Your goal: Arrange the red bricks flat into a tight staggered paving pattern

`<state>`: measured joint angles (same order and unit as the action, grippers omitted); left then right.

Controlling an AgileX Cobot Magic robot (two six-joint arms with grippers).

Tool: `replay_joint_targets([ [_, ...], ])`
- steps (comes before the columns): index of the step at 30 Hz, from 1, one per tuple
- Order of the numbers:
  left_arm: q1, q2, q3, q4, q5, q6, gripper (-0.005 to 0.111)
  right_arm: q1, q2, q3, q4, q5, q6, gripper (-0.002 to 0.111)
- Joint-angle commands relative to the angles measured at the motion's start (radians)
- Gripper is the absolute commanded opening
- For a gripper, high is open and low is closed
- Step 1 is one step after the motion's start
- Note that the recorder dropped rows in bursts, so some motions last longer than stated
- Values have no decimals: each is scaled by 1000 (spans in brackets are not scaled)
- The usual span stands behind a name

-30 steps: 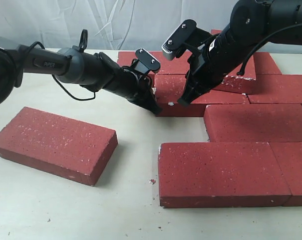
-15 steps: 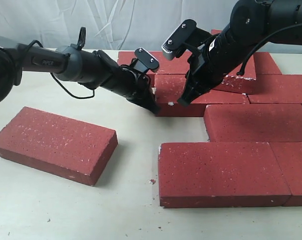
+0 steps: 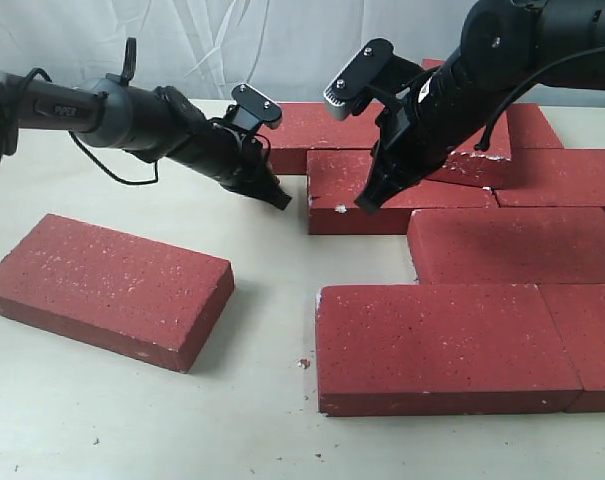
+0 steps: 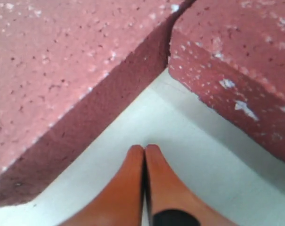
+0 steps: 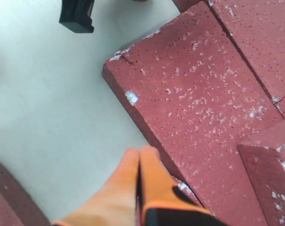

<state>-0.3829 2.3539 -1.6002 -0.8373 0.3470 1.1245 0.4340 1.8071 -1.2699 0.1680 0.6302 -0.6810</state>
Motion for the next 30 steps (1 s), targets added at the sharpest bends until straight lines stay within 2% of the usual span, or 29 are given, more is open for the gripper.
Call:
replay_joint_targets([
  [1, 20, -29, 12, 110, 86, -48, 0, -4, -10, 2, -6, -30, 12, -1],
  [7, 22, -156, 12, 299, 150, -255, 0, -26, -60, 2, -2, -40, 54, -1],
  [11, 22, -228, 12, 255, 120, -253, 0, -78, -106, 2, -24, -160, 73, -1],
  [14, 16, -257, 12, 164, 76, -253, 0, -178, -110, 2, 2, -387, 190, -1],
  [16, 1, -259, -2, 133, 110, -227, 0, -246, -99, -18, 20, -413, 211, -1],
  [22, -66, -228, -100, 158, 127, -205, 0, -403, -13, -125, 57, -269, 211, -1],
  [24, -84, -206, -153, 158, 171, -208, 0, -443, 24, -162, 85, -230, 211, -1],
  [27, -107, -165, -226, 162, 260, -244, 0, -495, 79, -221, 97, -157, 240, -1],
  [29, -127, -142, -261, 179, 269, -262, 0, -525, 112, -256, 97, -99, 272, -1],
  [30, -151, -124, -292, 234, 258, -314, 0, -544, 137, -278, 89, -46, 272, -1],
])
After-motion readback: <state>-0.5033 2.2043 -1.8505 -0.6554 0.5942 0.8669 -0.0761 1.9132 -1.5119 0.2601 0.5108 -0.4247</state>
